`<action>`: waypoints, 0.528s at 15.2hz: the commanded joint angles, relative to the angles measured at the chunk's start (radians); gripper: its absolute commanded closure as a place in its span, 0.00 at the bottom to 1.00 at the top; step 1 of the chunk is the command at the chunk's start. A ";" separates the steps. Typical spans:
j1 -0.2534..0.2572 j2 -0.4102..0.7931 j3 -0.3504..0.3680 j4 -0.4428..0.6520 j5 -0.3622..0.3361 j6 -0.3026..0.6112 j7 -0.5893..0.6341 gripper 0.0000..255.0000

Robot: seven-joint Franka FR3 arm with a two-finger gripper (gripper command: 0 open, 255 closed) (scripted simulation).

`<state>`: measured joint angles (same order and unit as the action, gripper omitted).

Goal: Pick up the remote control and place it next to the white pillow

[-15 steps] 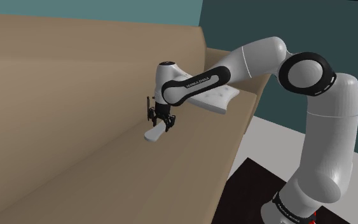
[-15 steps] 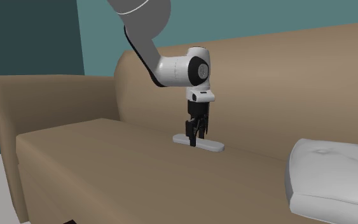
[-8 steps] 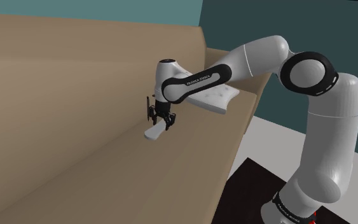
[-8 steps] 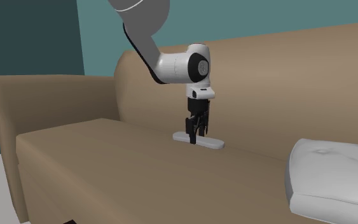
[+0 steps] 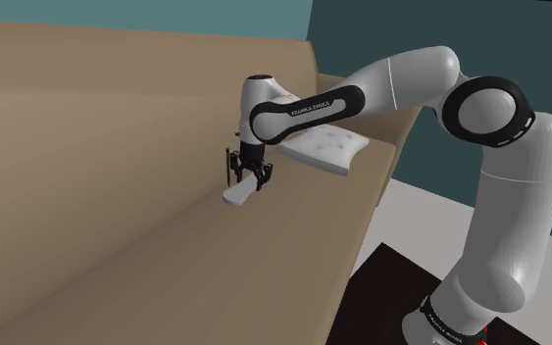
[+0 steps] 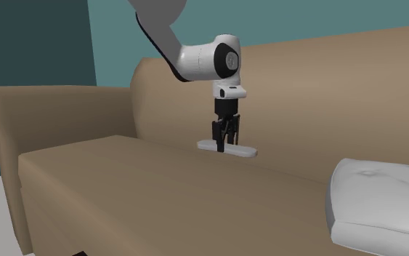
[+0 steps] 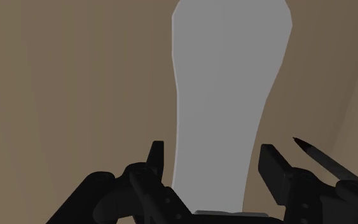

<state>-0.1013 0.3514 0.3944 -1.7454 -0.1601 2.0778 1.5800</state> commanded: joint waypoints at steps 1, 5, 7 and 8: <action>-0.001 -0.010 0.002 0.014 0.005 -0.023 -0.004 1.00; -0.003 -0.028 0.006 0.045 0.015 -0.070 -0.010 1.00; -0.003 -0.035 0.007 0.062 0.019 -0.094 -0.013 1.00; -0.003 -0.039 0.008 0.071 0.021 -0.106 -0.014 1.00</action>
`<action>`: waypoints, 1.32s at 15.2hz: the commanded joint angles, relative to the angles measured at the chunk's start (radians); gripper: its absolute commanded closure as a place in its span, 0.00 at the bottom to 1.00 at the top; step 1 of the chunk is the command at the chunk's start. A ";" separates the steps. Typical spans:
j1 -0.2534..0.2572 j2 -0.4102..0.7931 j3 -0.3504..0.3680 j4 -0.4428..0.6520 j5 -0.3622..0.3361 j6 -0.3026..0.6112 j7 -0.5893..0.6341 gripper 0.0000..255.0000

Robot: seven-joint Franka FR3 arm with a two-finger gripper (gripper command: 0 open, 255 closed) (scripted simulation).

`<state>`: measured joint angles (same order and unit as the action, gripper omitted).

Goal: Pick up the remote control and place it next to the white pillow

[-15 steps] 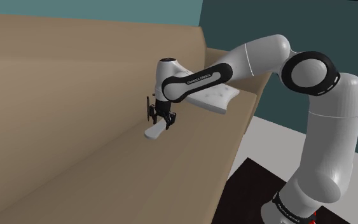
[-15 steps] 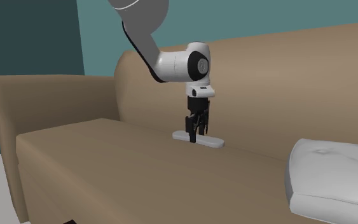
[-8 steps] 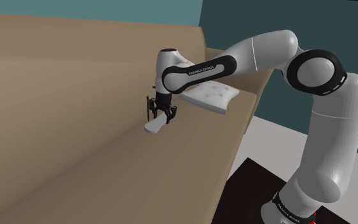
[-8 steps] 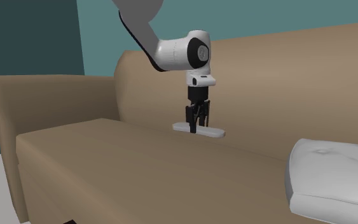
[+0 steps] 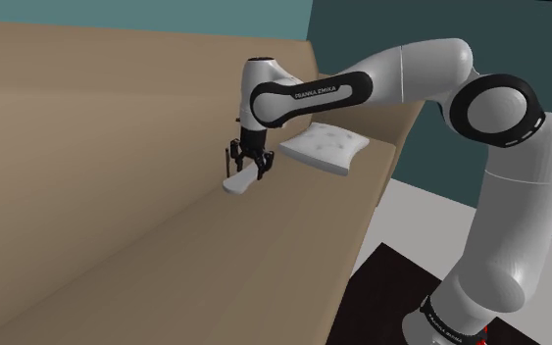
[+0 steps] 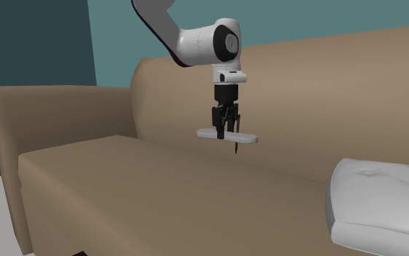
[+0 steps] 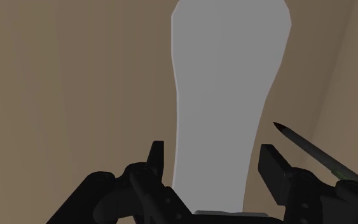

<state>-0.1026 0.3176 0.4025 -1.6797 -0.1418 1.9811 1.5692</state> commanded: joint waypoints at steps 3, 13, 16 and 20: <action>-0.002 -0.014 0.002 0.033 0.008 -0.046 -0.007 1.00; 0.001 -0.030 0.007 0.147 0.018 -0.174 -0.016 1.00; 0.004 -0.030 0.008 0.187 0.018 -0.214 -0.017 1.00; -0.014 -0.058 0.004 0.179 0.031 -0.231 -0.041 1.00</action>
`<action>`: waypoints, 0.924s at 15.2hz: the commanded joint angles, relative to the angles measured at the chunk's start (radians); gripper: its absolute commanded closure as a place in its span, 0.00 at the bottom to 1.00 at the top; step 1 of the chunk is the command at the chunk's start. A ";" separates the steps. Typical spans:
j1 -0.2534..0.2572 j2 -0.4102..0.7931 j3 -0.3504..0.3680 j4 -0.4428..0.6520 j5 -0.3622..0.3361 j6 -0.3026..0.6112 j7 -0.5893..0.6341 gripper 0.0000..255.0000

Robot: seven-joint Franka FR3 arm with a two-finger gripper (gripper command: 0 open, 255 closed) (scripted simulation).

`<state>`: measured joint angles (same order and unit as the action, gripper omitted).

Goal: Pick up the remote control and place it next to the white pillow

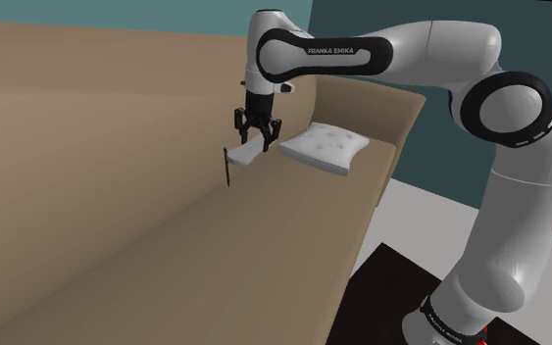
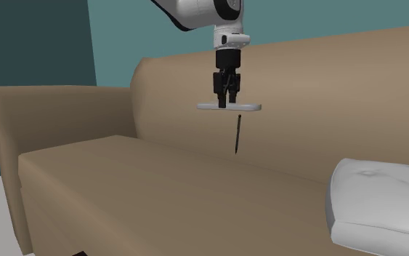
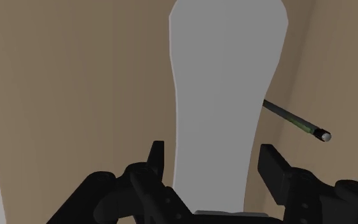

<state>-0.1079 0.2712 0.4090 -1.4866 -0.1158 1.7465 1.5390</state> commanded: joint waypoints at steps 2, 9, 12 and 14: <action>-0.047 -0.067 -0.014 -0.085 0.029 0.025 -0.058 1.00; -0.154 -0.227 -0.078 -0.278 0.096 0.072 -0.233 1.00; -0.192 -0.279 -0.112 -0.338 0.114 0.083 -0.310 1.00; -0.216 -0.309 -0.137 -0.372 0.123 0.088 -0.361 1.00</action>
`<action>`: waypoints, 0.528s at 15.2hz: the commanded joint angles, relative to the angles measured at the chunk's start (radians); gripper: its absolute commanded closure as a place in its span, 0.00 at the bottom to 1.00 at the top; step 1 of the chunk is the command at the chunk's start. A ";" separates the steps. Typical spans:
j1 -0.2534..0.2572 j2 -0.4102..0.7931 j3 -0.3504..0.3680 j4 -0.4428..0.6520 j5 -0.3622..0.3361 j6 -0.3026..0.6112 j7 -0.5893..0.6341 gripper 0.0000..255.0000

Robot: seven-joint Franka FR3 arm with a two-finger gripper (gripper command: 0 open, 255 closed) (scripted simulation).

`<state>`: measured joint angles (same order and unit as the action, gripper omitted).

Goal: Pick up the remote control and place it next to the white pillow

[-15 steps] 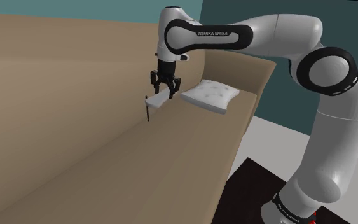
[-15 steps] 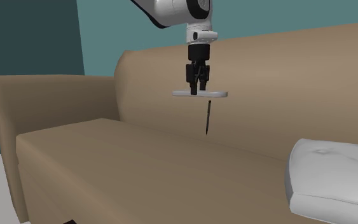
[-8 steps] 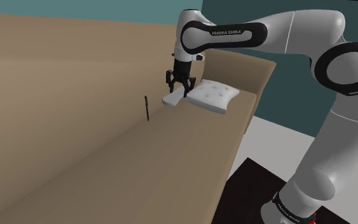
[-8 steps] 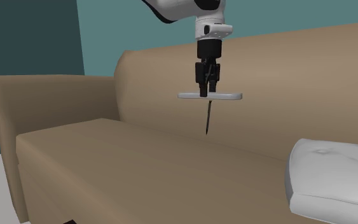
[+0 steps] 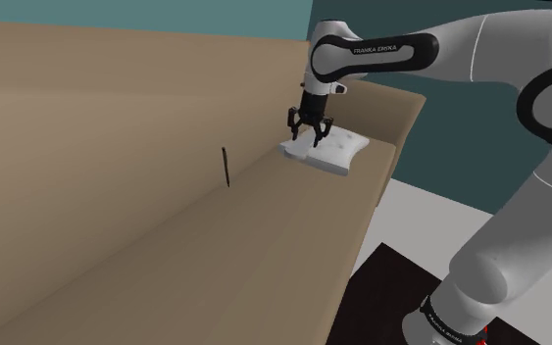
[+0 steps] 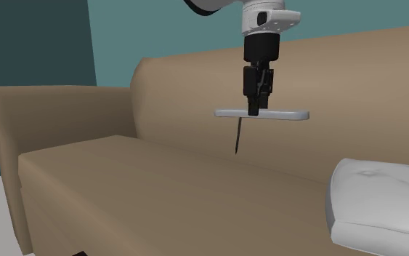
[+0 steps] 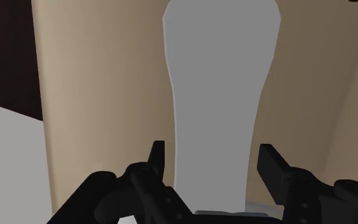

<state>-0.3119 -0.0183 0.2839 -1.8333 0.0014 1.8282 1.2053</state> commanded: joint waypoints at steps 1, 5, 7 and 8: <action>-0.023 -0.033 -0.025 -0.040 0.009 0.009 -0.052 1.00; -0.068 -0.075 -0.077 -0.088 0.017 0.015 -0.152 1.00; -0.089 -0.091 -0.105 -0.105 0.018 0.017 -0.201 1.00; -0.100 -0.097 -0.118 -0.112 0.018 0.017 -0.225 1.00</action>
<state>-0.4010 -0.1157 0.1787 -1.9464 0.0201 1.8454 1.0054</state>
